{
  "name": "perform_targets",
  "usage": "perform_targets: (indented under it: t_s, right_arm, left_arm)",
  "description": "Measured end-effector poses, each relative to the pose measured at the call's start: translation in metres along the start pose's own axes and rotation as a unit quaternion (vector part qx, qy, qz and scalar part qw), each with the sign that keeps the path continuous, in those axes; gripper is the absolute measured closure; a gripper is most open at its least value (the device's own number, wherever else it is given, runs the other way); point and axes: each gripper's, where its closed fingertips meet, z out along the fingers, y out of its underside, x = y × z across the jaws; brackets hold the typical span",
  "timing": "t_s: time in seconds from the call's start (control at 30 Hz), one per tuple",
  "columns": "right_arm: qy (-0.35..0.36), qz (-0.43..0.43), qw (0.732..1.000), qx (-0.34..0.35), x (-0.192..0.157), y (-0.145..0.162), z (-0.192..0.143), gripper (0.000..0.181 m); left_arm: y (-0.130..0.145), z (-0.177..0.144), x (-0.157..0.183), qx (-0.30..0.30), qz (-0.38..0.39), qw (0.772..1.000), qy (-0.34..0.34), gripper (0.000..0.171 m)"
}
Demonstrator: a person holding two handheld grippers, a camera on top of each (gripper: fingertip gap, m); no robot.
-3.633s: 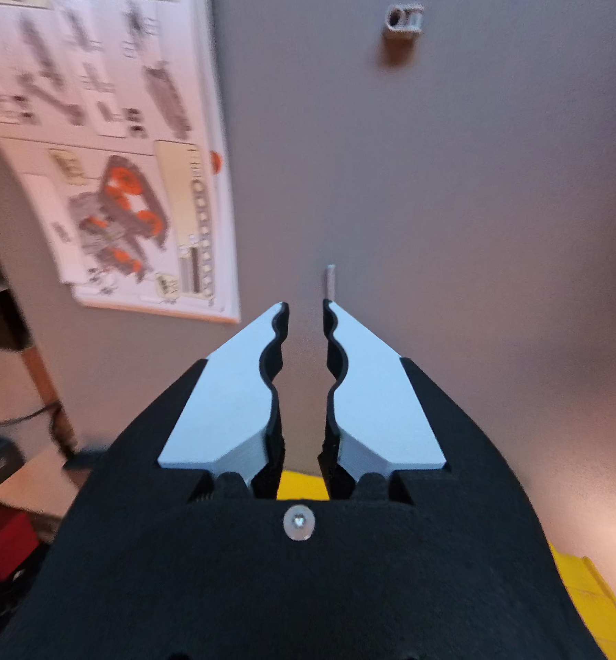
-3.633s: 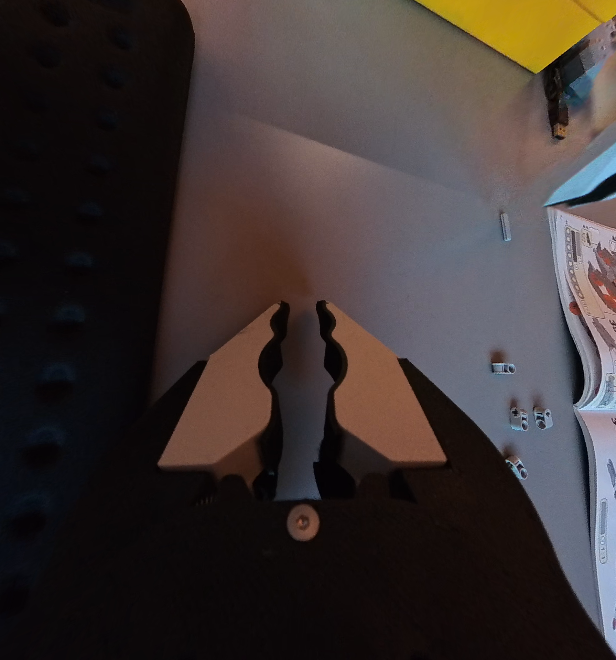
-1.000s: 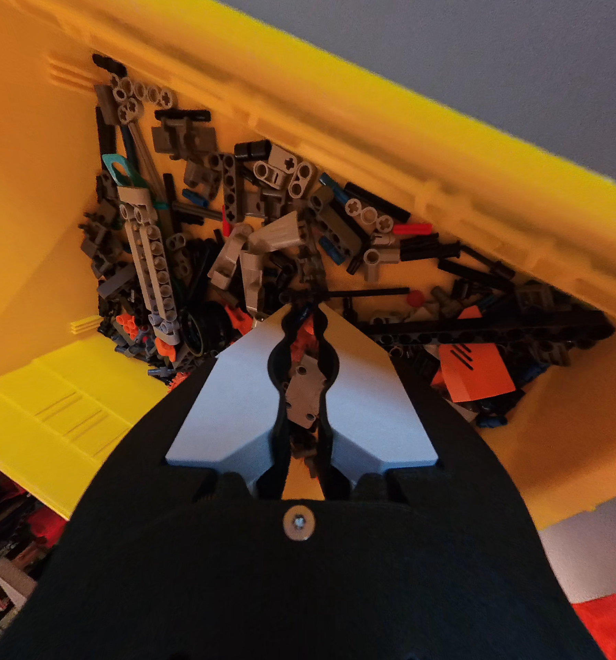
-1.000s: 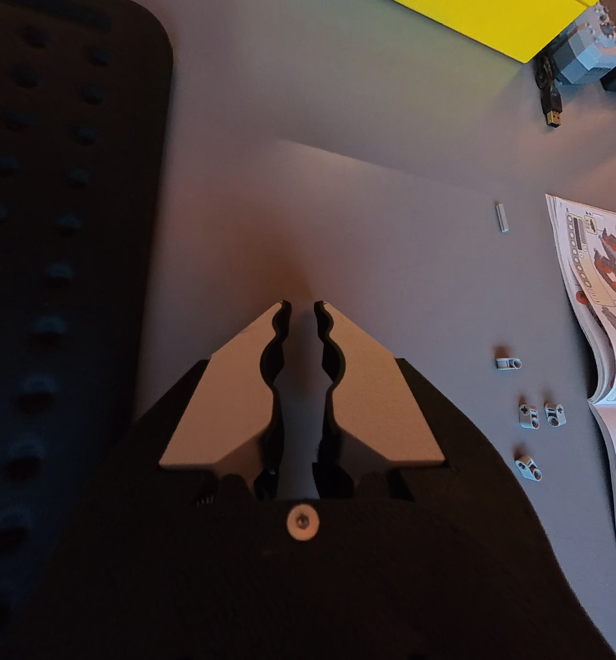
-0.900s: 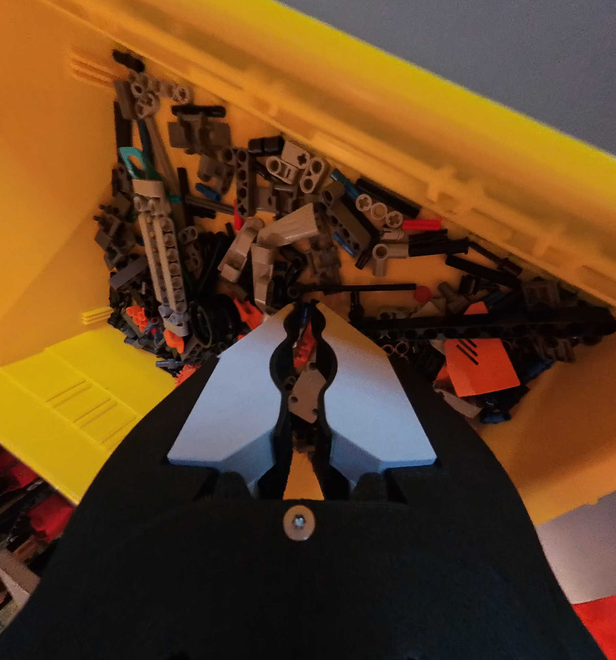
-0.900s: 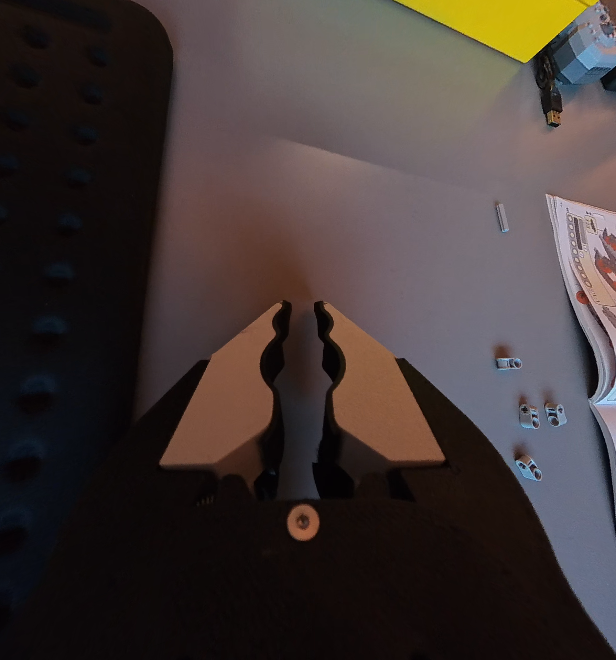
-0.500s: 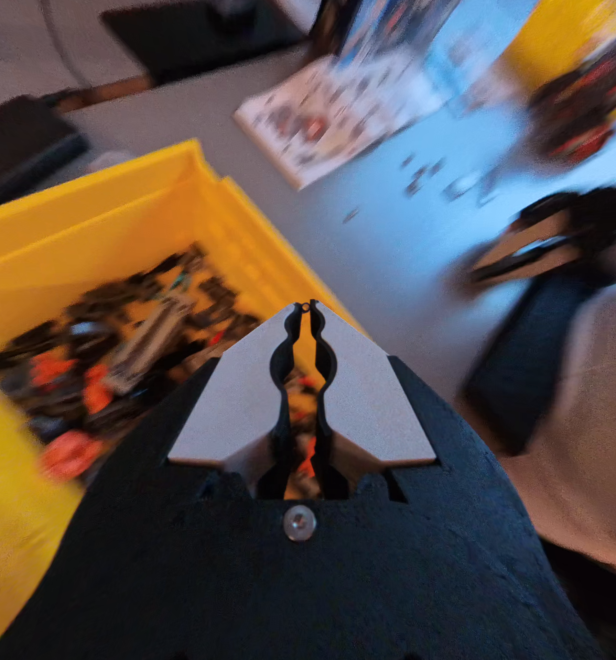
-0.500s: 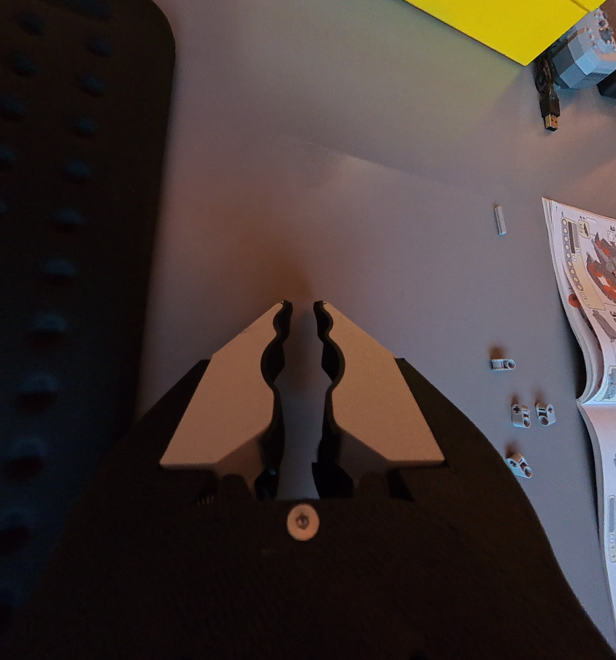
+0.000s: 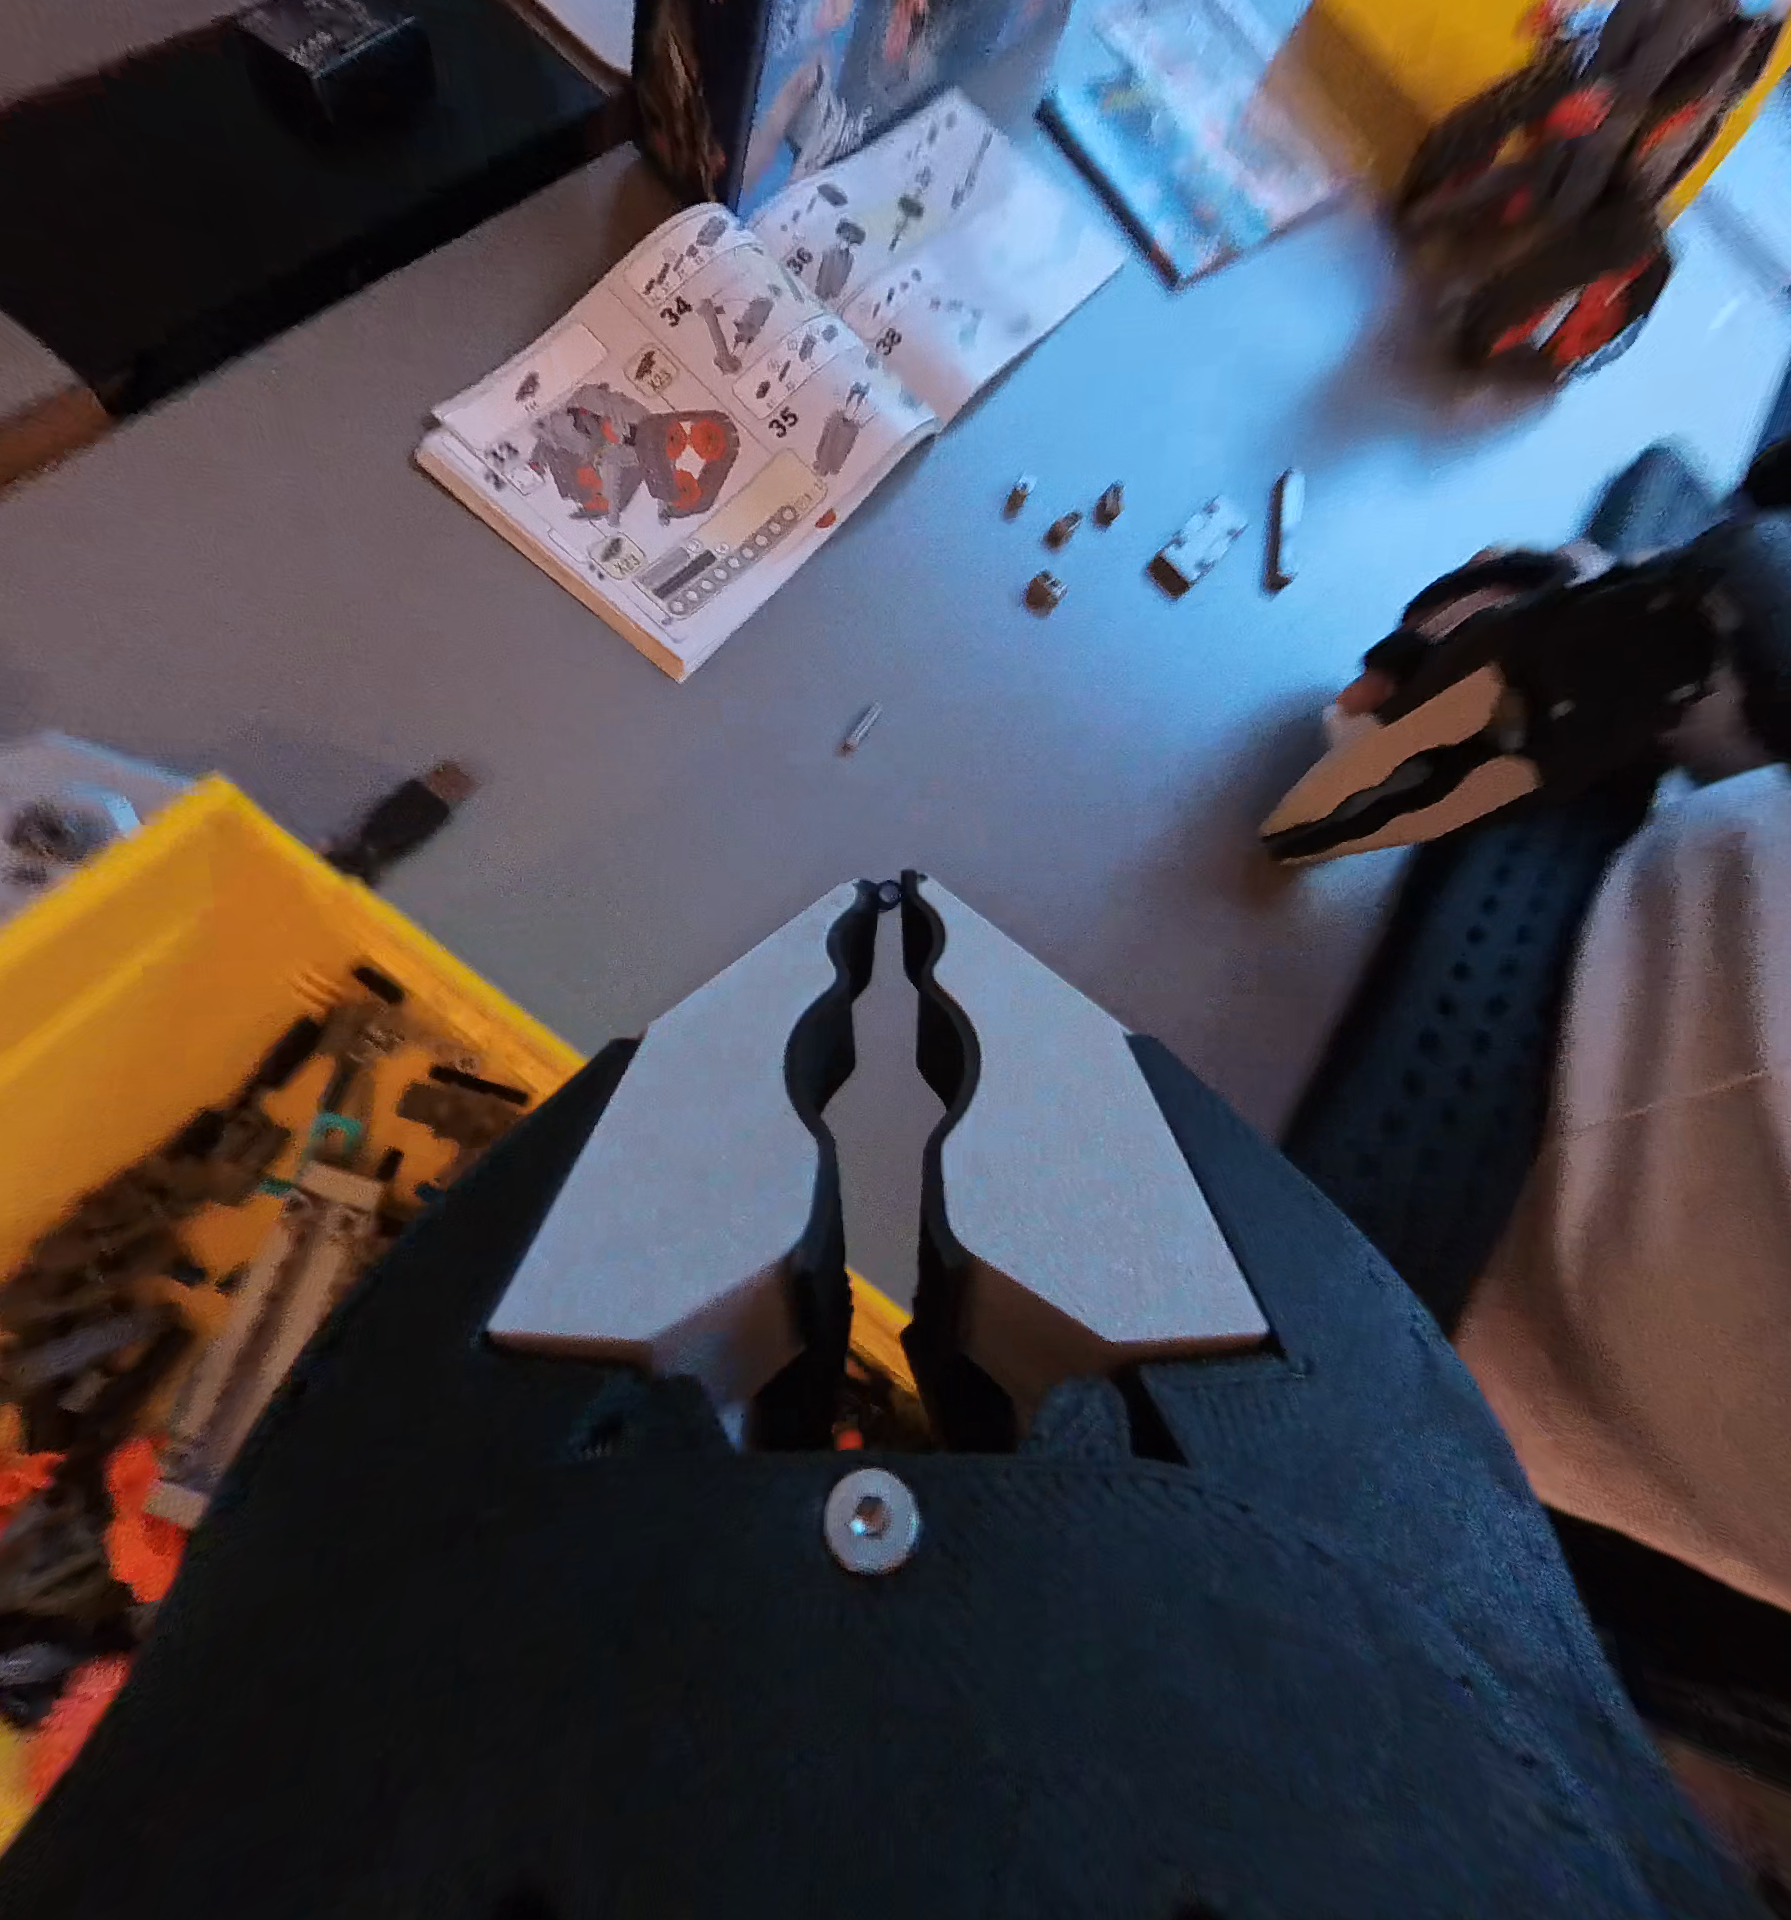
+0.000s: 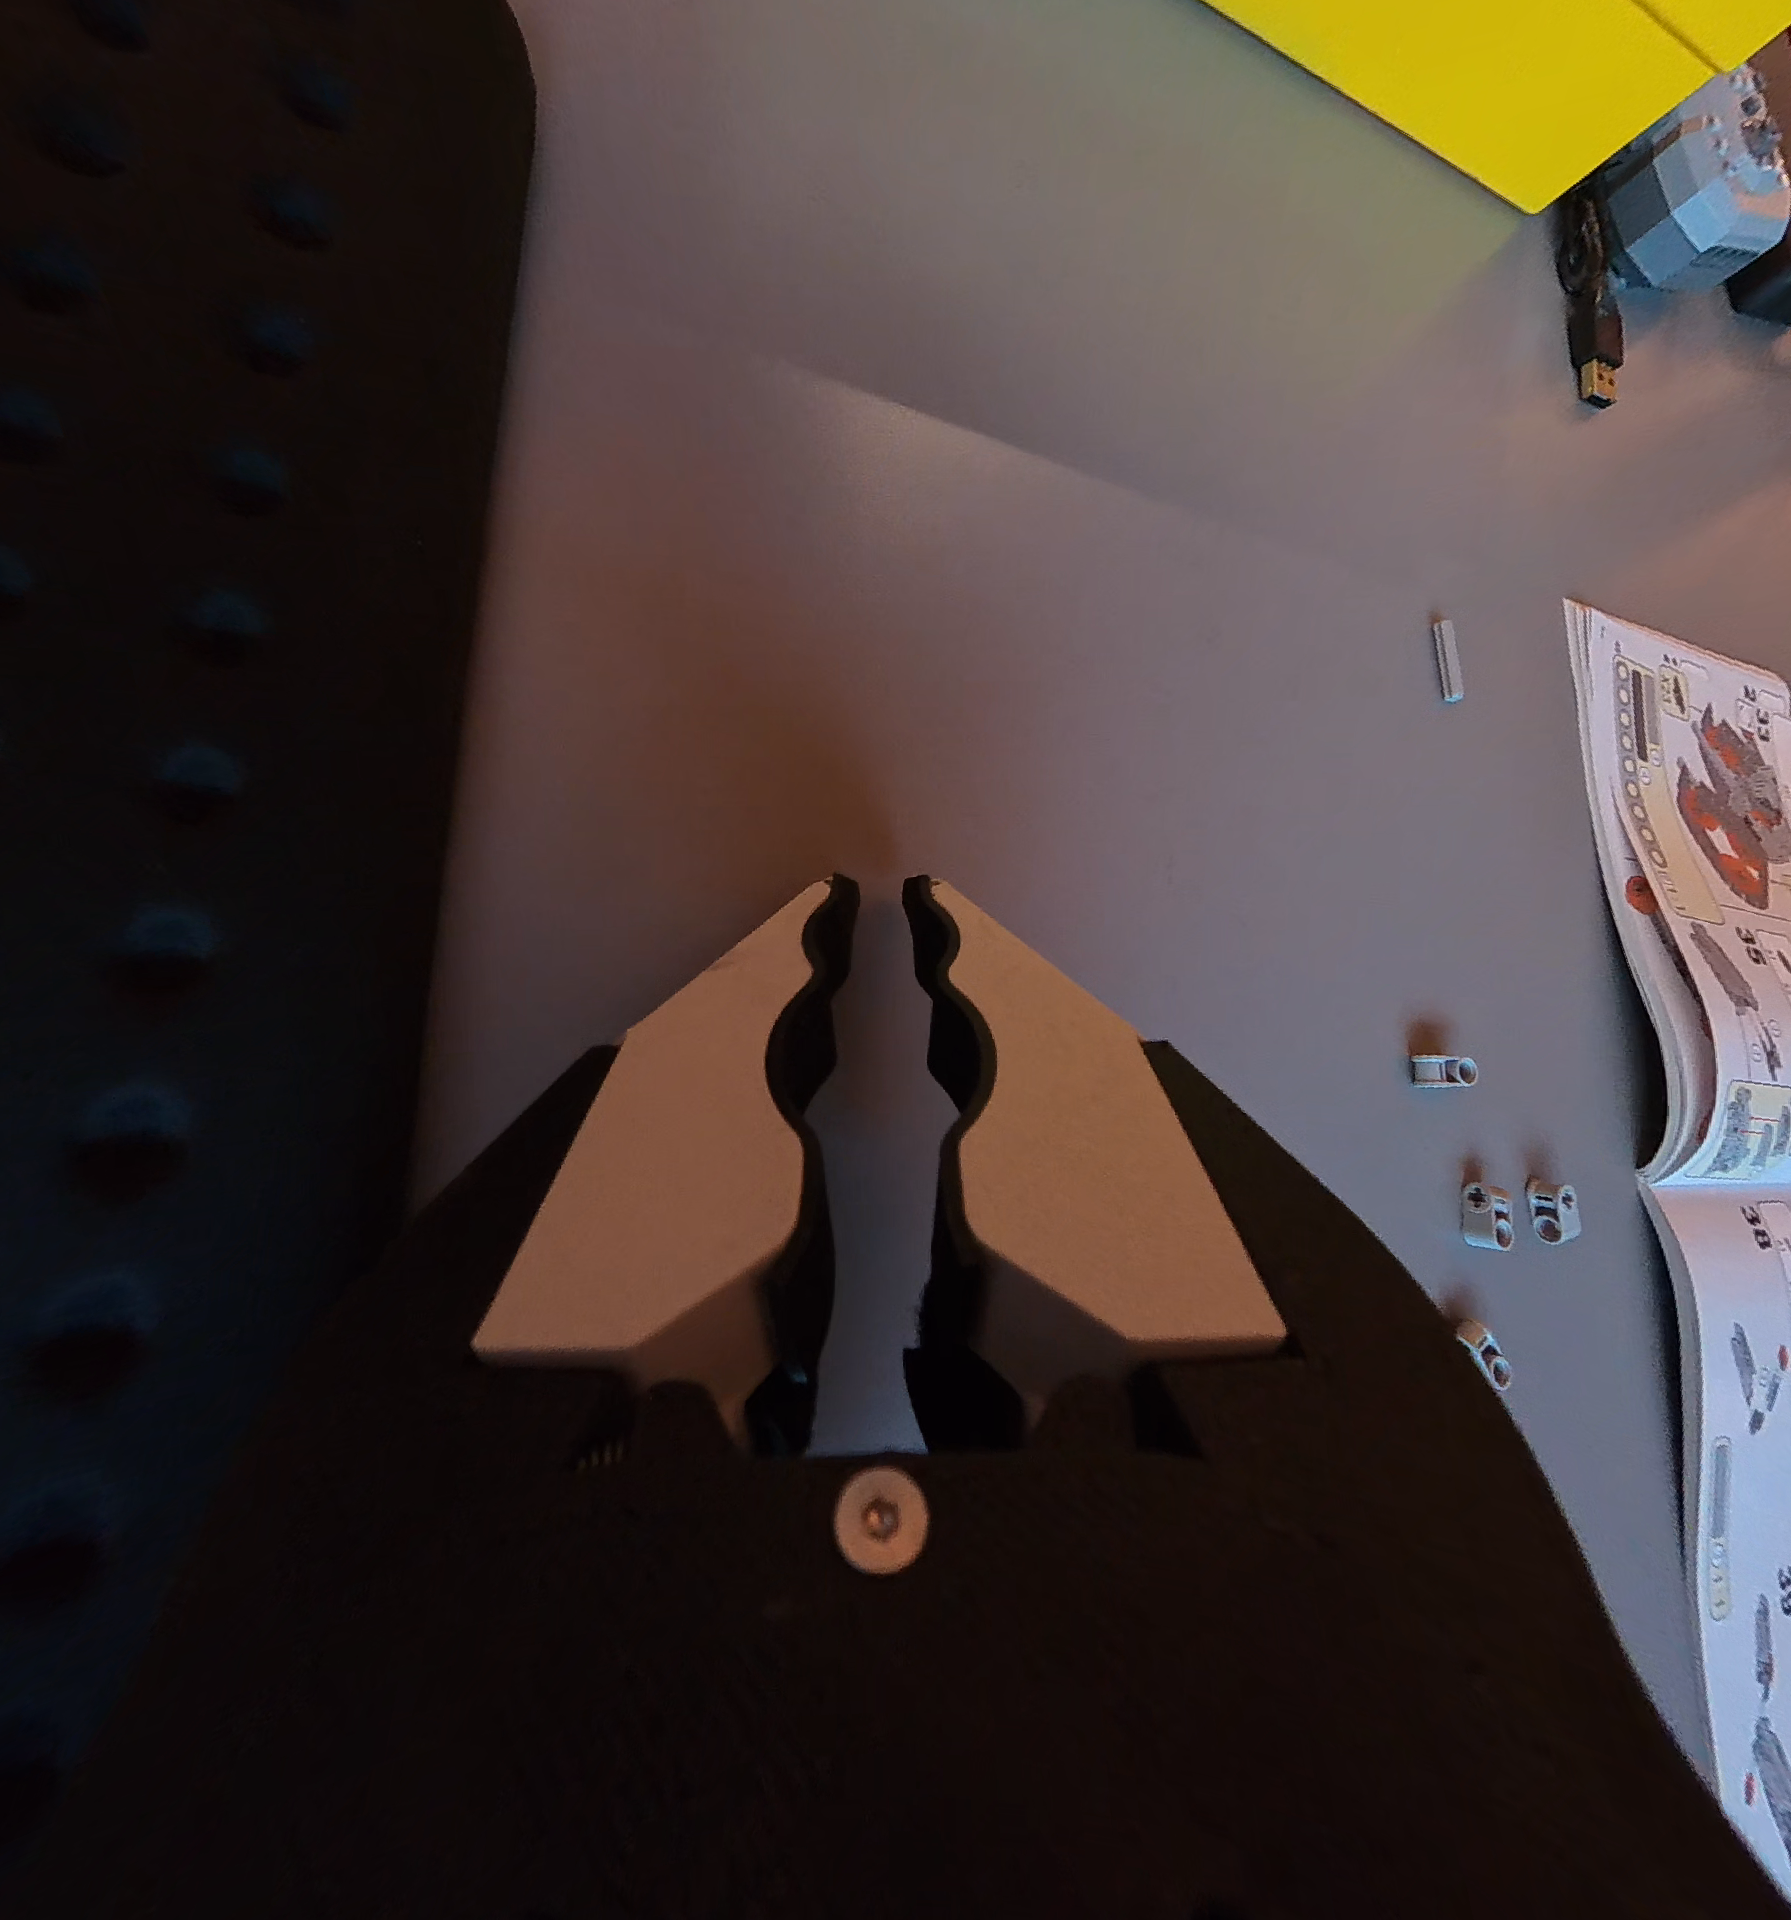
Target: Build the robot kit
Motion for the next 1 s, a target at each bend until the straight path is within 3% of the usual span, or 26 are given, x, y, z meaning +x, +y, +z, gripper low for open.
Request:
perform_targets:
  t_s: [0.2,0.3,0.37,0.43,0.5,0.63,1.0]
  right_arm:
    - [-0.001,0.005,1.0,0.001,0.001,0.001,0.001,0.17]
    - [0.002,-0.001,1.0,-0.001,0.001,0.001,0.001,0.171]
    - [0.002,-0.002,1.0,-0.003,0.001,0.001,0.001,0.172]
    - [0.004,-0.003,1.0,-0.004,0.001,0.001,0.001,0.172]
    - [0.007,-0.008,1.0,-0.006,0.001,0.001,0.001,0.172]
    - [0.008,-0.011,1.0,-0.008,0.001,0.002,0.001,0.172]
    - [0.005,-0.007,1.0,-0.007,0.001,0.002,0.002,0.173]
  left_arm:
    - [-0.019,0.037,-0.011,-0.071,0.158,0.974,-0.144,0.169]
    - [-0.016,0.047,-0.023,-0.109,0.1,0.972,-0.183,0.169]
    - [-0.017,0.054,-0.022,-0.109,0.009,0.981,-0.163,0.169]
    - [-0.018,0.061,-0.011,-0.103,-0.075,0.987,-0.098,0.169]
    - [-0.021,0.064,-0.009,-0.095,-0.117,0.987,-0.064,0.169]
    - [-0.014,0.065,-0.022,-0.112,-0.119,0.983,-0.08,0.169]
    - [-0.001,0.085,-0.019,-0.159,-0.147,0.975,-0.042,0.169]
